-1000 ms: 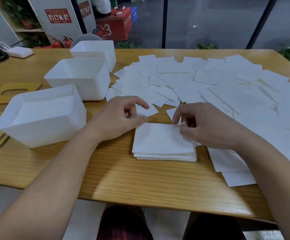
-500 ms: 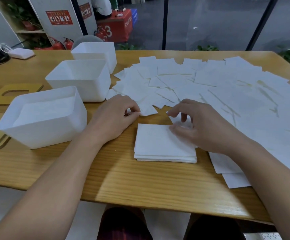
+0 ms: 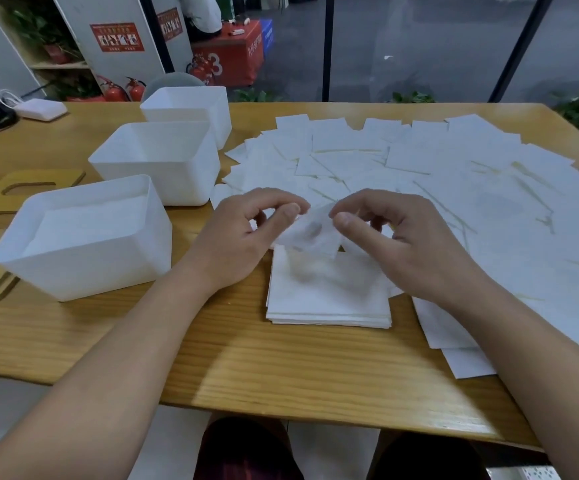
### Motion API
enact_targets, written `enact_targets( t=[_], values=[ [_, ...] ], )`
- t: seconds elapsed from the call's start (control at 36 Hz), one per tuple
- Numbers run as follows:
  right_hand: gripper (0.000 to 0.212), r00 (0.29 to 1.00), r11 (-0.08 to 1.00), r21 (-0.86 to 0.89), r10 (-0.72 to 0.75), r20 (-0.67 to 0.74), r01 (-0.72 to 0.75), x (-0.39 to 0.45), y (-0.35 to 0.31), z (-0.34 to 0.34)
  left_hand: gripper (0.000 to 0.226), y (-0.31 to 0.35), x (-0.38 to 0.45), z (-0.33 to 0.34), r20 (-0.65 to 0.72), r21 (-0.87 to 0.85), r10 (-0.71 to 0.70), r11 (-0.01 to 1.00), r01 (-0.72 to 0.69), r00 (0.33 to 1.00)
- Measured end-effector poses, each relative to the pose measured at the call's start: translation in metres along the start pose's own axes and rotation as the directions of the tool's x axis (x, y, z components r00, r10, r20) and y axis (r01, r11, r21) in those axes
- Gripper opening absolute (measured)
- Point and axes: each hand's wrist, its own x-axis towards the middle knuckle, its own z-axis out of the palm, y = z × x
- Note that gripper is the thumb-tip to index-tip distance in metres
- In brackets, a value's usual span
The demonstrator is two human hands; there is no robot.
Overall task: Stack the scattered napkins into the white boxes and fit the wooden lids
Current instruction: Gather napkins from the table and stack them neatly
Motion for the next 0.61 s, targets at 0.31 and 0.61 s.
enact_targets(
  t=[0.31,0.61],
  values=[
    [0.018,0.995,0.985,0.144,-0.086,-0.053,0.093,-0.001,0.007,-0.005,0.056,-0.004,0.003,-0.001,0.045,0.006,-0.047,0.999,0.047,0.998],
    [0.013,0.992,0.968,0.249,0.050,-0.116,-0.020,0.005,0.002,-0.013,0.019,0.007,0.002,-0.006,-0.107,-0.418,-0.112,0.907,0.057,0.988]
  ],
)
